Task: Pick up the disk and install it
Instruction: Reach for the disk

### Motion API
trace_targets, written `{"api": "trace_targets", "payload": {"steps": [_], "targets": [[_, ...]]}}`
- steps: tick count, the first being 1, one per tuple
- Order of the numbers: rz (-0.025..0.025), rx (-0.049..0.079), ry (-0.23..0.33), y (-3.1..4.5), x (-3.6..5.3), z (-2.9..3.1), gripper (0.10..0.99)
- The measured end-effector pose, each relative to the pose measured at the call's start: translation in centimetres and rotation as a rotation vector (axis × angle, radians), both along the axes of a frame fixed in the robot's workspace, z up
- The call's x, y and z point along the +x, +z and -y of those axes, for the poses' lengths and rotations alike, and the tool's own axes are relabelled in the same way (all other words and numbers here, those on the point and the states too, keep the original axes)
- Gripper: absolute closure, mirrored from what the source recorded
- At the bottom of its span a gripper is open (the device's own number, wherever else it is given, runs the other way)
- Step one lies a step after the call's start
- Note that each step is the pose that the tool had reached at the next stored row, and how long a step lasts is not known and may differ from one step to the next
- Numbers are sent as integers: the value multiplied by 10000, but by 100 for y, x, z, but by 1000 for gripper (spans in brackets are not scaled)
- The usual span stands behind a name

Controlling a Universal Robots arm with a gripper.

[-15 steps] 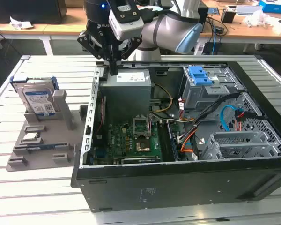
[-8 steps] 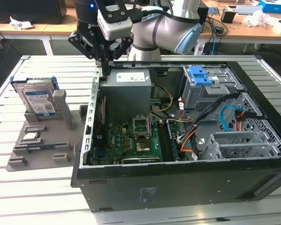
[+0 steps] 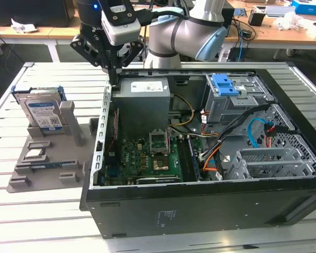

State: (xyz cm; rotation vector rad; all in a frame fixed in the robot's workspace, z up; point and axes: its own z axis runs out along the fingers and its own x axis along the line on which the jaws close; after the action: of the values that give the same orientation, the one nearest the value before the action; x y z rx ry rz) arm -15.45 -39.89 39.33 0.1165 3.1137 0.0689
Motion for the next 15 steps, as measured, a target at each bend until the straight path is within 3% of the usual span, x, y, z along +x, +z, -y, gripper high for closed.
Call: {"api": "trace_targets", "payload": {"steps": [6, 9, 15], "targets": [[0, -1, 0, 0, -144, 0, 980], [0, 0, -1, 0, -270, 0, 980], [0, 0, 0, 0, -347, 0, 980]]}}
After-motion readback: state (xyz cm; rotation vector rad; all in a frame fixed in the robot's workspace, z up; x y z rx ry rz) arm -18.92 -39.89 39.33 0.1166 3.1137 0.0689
